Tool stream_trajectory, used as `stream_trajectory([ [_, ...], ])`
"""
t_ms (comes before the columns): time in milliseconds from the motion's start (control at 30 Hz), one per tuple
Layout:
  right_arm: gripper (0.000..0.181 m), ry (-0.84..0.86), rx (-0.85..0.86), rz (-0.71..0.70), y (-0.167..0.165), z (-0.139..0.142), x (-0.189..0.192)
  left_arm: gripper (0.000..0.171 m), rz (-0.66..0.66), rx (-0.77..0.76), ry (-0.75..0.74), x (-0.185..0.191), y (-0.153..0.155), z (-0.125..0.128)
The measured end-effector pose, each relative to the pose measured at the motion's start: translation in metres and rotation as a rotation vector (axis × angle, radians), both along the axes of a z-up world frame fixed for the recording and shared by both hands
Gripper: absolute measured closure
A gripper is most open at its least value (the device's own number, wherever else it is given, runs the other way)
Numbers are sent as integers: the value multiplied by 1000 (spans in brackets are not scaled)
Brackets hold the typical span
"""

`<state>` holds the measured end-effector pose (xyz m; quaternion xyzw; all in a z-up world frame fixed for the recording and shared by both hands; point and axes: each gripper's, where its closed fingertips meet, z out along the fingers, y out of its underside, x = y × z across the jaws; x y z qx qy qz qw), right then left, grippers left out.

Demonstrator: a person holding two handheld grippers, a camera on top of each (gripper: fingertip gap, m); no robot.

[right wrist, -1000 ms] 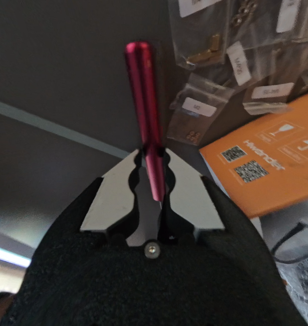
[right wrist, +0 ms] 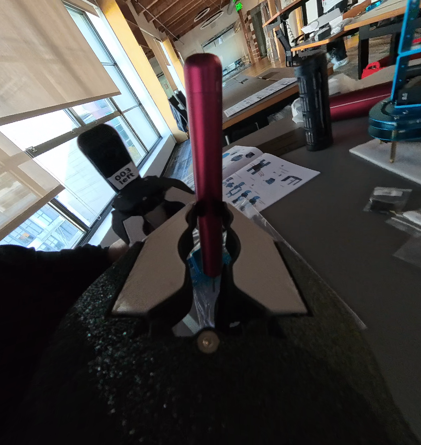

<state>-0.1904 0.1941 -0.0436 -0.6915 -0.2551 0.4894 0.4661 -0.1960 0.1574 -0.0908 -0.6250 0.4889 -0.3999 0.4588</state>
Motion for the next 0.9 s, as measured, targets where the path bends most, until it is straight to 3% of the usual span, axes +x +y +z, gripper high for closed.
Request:
stream_trajectory([
  [100, 162, 28, 36, 11, -2, 10, -9, 116, 0, -7, 47, 20, 15, -7],
  [167, 162, 24, 51, 10, -4, 12, -8, 147, -76, 11, 54, 27, 11, -11],
  [267, 160, -40, 95, 23, -12, 1, -2, 152, -71, 70, 122, 21, 19, -18],
  [400, 148, -153, 101, 70, -24, -26, 0, 152, -97, 235, 282, 13, 22, -37],
  [533, 155, -321, 138, 105, -27, -56, -10, 152, -181, 299, 349, 20, 9, -40],
  [700, 159, -344, 193, 106, -29, -47, 0, 151, -171, 338, 362, 26, 8, -30],
  [767, 159, -439, 204, 16, -16, -56, 25, 130, -103, 372, 368, 17, 20, -27],
  [833, 160, -574, 229, -86, -3, -74, 60, 125, -74, 359, 373, -6, 26, -30],
  [900, 159, -618, 296, -83, -7, -84, 74, 125, -120, 285, 364, -33, 16, -38],
])
